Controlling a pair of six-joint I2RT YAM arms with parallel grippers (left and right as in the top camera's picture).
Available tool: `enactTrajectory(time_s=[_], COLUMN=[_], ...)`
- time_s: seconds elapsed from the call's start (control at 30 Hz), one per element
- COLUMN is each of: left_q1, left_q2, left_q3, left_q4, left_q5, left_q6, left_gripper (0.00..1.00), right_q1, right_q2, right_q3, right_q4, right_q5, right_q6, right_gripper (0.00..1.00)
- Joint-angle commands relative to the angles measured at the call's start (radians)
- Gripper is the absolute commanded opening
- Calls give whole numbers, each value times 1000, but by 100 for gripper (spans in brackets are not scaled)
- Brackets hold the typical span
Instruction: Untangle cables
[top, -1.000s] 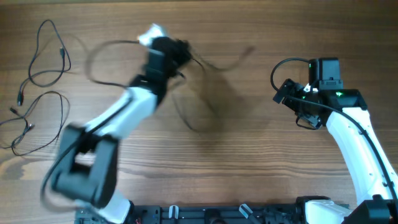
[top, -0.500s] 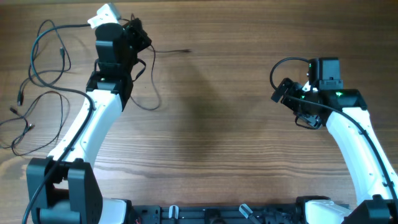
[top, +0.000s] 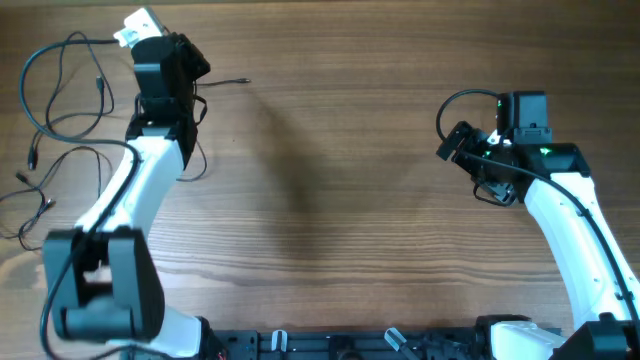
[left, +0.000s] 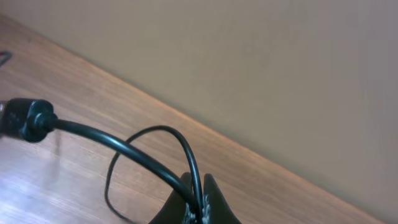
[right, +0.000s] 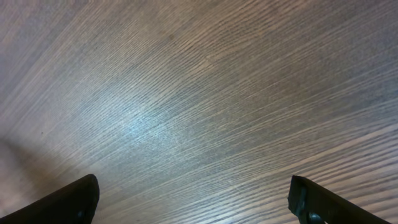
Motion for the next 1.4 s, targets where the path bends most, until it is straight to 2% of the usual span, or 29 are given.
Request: enactTrajectory(time_s=[0.0, 0.23, 0.47, 0.5, 0.53, 0.6, 0.73, 1.0, 1.27, 1.37], left_q1=[1, 23, 43, 43, 41, 33, 1, -42, -39, -39], left_q2=[102, 293, 343, 338, 329, 285, 129, -266, -635, -745], left_q3=[3, 3, 3, 3, 3, 3, 3, 3, 3, 3], left_q4=[95, 286, 306, 310, 309, 291, 233, 10, -370, -519], left_q5=[20, 6, 2, 6, 24, 87, 174, 174, 169, 115], left_q6=[34, 34, 33, 33, 34, 33, 34, 33, 34, 34], left_gripper=[4, 4, 4, 19, 58, 99, 100, 100, 100, 100], right_q1=[0, 0, 0, 0, 0, 0, 0, 1, 0, 0], right_q2=[-12, -12, -12, -12, -12, -12, -12, -12, -12, -12], right_q3=[8, 7, 7, 7, 7, 7, 7, 0, -2, -2], right_q4=[2, -4, -2, -2, -2, -3, -3, -23, -26, -23], right_q5=[-16, -16, -16, -16, -16, -15, -16, -15, -15, -15], right_q6=[27, 28, 30, 32, 32, 31, 31, 28, 21, 22], right_gripper=[100, 100, 100, 100, 100, 100, 99, 100, 100, 100])
